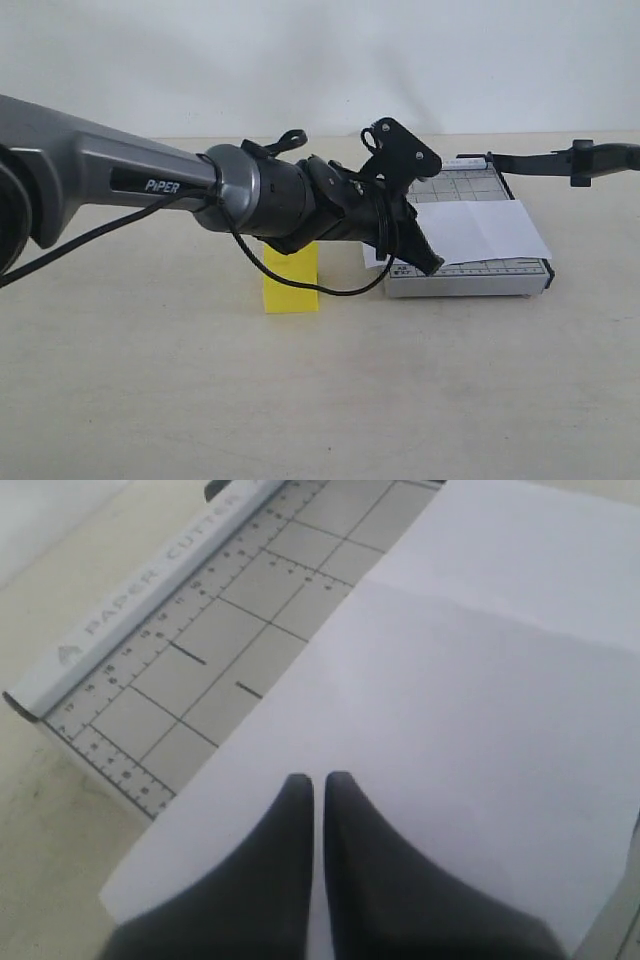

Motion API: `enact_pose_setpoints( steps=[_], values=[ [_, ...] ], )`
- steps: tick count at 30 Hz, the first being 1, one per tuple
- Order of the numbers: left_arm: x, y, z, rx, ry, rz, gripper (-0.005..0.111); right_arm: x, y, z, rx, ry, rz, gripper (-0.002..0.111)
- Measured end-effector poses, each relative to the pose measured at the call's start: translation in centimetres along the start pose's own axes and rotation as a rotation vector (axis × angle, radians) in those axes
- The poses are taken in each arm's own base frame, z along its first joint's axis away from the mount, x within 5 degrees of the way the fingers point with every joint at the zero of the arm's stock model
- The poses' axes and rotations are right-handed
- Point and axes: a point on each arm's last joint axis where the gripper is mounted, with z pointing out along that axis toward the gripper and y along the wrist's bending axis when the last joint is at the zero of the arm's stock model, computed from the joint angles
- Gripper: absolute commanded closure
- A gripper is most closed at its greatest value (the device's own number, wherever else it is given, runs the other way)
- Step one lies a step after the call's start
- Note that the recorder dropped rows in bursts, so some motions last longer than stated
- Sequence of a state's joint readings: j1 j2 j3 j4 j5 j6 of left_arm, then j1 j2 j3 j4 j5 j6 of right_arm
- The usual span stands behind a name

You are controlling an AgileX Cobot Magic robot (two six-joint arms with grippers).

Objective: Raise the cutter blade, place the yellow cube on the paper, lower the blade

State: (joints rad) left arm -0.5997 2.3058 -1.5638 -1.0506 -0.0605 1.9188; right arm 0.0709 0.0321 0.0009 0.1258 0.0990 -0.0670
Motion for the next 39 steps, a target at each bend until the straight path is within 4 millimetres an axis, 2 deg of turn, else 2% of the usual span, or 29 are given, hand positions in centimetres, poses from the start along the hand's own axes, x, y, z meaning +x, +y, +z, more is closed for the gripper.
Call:
enact_pose_setpoints(
  steps=[9, 19, 29, 33, 37, 39],
  values=[
    [0.1, -1.1, 0.6, 0.019, 0.007, 0.002, 0.102, 0.0, 0.0, 0.0, 0.000, 0.000, 0.000, 0.108],
    [-2.4, -2.5, 2.0, 0.006, -0.041, 0.032, 0.102, 0.0, 0.0, 0.0, 0.000, 0.000, 0.000, 0.108],
    [-2.5, -2.3, 2.0, -0.018, -0.036, 0.059, 0.102, 0.0, 0.0, 0.0, 0.000, 0.000, 0.000, 0.108],
    [-3.0, -1.7, 1.4, -0.031, -0.047, 0.062, 0.102, 0.0, 0.0, 0.0, 0.000, 0.000, 0.000, 0.108],
    [-4.2, 0.0, -0.8, -0.065, -0.076, 0.061, 0.102, 0.0, 0.0, 0.0, 0.000, 0.000, 0.000, 0.108],
    [-4.5, 0.6, -2.0, -0.075, -0.082, 0.059, 0.098, 0.0, 0.0, 0.0, 0.000, 0.000, 0.000, 0.108]
  ],
)
